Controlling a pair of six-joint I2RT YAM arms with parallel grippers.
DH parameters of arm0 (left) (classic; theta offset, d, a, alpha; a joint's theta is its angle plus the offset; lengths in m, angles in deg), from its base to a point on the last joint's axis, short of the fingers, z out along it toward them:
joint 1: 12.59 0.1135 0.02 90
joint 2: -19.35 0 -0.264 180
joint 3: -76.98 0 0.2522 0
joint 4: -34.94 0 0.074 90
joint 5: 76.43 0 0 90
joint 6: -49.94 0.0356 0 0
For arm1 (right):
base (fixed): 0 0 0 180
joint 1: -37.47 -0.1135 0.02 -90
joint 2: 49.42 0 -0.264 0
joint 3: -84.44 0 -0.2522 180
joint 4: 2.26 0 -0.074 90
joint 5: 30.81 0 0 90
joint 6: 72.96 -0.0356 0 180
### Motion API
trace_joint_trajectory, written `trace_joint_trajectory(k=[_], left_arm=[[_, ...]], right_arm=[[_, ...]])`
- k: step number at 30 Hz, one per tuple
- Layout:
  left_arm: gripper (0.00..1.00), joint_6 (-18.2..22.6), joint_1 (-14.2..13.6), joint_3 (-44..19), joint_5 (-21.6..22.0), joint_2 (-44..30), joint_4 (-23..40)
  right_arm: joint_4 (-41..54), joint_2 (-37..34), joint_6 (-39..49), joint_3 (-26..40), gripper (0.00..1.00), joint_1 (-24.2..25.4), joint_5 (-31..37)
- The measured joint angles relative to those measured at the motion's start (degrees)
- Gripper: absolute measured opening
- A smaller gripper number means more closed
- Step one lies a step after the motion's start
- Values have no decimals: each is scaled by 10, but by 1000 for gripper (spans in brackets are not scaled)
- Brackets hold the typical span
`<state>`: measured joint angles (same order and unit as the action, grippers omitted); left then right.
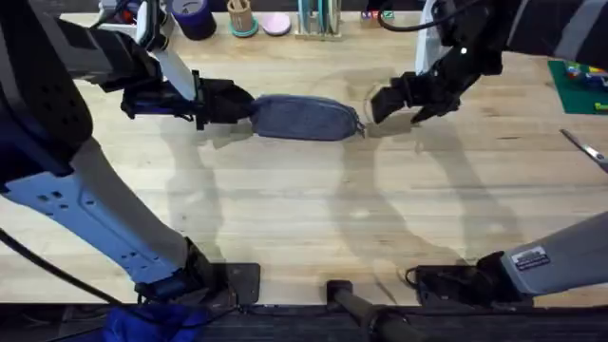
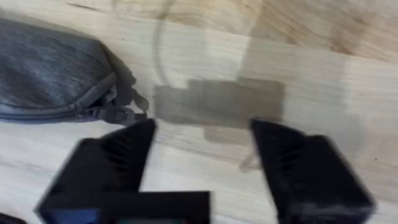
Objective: Unzip the bag, pick up the pens from the table one at a time and place them inside, then zip the bag closed.
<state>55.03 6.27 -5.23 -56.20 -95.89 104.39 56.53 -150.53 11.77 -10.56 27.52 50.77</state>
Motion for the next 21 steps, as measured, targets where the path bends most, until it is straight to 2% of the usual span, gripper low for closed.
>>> trace_joint_trajectory(k=[1, 3, 16, 21], left_arm=[[43, 0, 0, 0, 0, 0, 0], [43, 0, 0, 0, 0, 0, 0], [42, 0, 0, 0, 1, 0, 0], [43, 0, 0, 0, 1, 0, 0]], right_arm=[[0, 0, 3, 0, 967, 0, 2], [0, 0, 4, 0, 993, 0, 3], [0, 2, 4, -1, 995, 0, 7], [0, 36, 4, -2, 995, 0, 7]])
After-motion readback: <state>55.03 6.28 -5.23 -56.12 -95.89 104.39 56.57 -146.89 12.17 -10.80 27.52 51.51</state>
